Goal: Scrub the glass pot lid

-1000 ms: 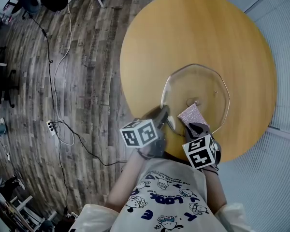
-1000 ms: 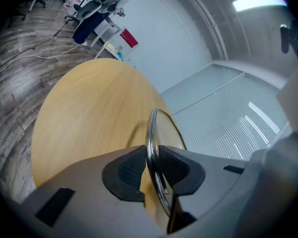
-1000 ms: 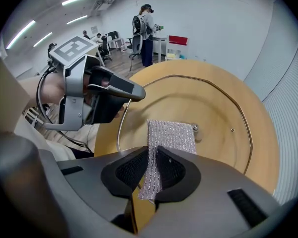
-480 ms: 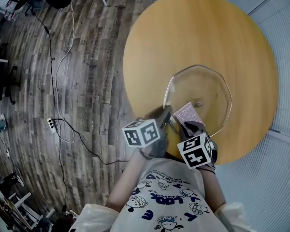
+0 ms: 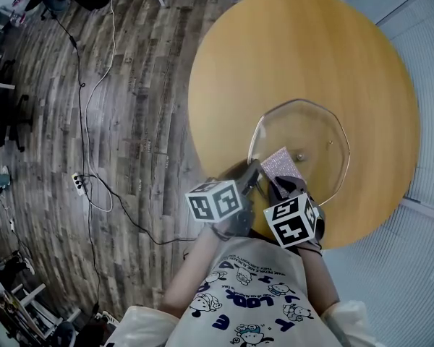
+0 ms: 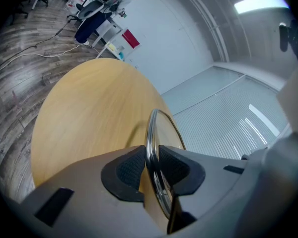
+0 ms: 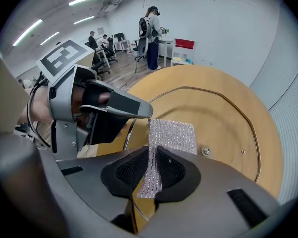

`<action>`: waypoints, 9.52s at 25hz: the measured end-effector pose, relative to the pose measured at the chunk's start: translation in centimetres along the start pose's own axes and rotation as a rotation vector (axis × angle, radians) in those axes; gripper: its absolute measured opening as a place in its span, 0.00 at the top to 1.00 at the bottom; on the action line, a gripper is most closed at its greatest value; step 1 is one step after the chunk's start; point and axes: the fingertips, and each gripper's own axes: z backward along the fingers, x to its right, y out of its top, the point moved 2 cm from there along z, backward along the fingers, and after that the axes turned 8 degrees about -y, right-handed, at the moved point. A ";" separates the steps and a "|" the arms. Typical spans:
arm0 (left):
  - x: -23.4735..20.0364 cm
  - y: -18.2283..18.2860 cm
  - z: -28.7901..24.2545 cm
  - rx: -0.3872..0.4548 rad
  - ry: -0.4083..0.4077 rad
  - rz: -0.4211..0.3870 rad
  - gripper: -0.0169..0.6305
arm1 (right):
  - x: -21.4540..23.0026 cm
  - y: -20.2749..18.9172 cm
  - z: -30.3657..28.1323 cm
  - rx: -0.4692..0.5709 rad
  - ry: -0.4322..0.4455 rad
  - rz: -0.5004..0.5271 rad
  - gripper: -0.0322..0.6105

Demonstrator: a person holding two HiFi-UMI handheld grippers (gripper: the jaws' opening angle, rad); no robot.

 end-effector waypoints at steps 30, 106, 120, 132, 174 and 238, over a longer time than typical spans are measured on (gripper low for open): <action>0.2 -0.4 0.0 0.007 -0.018 0.034 0.84 | 3.6 4.8 -2.7 0.058 -0.029 0.044 0.85; -0.2 -0.9 0.2 -0.017 -0.031 0.031 0.84 | 11.8 -4.5 -1.7 -0.149 -0.324 0.138 0.85; -0.4 -1.2 0.4 -0.006 -0.015 0.040 0.84 | 9.9 -6.2 -0.5 -0.170 -0.269 0.092 0.85; -0.4 -1.4 0.4 0.000 -0.015 0.041 0.84 | 6.8 -6.8 0.5 -0.171 -0.145 0.000 0.85; -0.3 -0.8 0.4 0.000 -0.025 0.047 0.84 | -1.6 -2.0 1.2 -0.116 0.100 0.013 0.85; -0.2 -0.8 0.2 -0.021 -0.020 0.052 0.84 | 12.0 3.8 -4.5 -0.034 -0.229 0.028 0.85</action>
